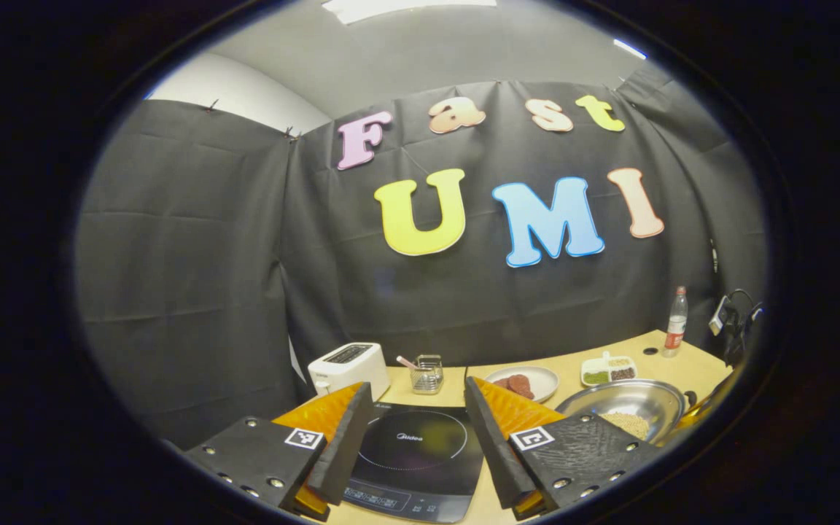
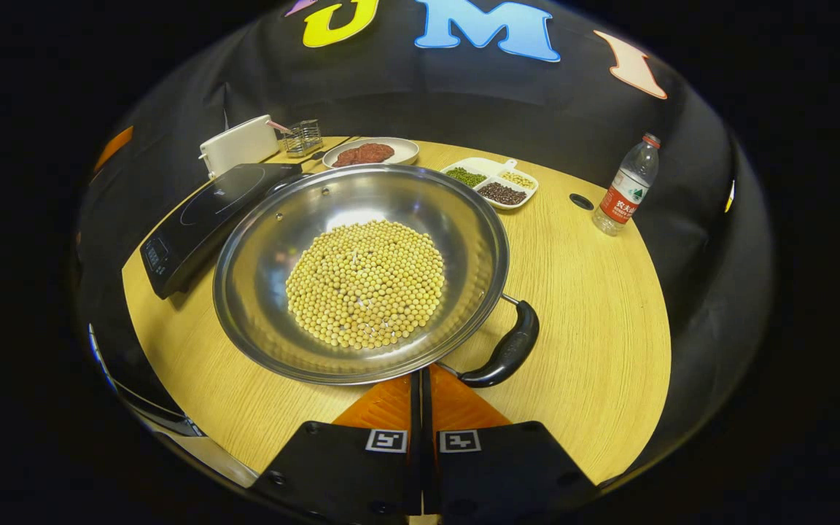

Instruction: First push the handle of the pot to place it horizontally, then grasp the pot with both hands and set it on the induction cooktop.

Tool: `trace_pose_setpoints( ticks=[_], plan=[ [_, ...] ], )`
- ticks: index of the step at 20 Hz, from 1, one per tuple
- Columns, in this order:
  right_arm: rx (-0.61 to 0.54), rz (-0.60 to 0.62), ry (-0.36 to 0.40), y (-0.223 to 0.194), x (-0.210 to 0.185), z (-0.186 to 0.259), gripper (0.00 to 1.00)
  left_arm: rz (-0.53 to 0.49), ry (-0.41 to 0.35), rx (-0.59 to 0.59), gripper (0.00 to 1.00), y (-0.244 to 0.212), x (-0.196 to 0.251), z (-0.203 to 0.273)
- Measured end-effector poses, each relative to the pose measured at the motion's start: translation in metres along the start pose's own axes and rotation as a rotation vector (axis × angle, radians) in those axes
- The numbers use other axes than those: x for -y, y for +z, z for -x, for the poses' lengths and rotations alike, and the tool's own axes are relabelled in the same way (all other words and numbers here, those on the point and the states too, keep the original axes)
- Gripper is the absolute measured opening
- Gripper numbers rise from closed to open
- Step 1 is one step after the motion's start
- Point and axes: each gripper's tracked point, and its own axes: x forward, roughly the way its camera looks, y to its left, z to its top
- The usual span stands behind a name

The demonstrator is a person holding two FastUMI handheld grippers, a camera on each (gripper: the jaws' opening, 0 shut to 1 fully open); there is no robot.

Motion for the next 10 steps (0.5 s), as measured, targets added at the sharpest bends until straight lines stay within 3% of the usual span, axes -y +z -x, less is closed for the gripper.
trace_pose_setpoints(
  ticks=[10],
  plan=[
    [0.013,-0.015,-0.029,0.019,0.022,-0.016,0.02,-0.003,0.065,-0.026,0.78,-0.008,-0.009,0.006]
  ],
)
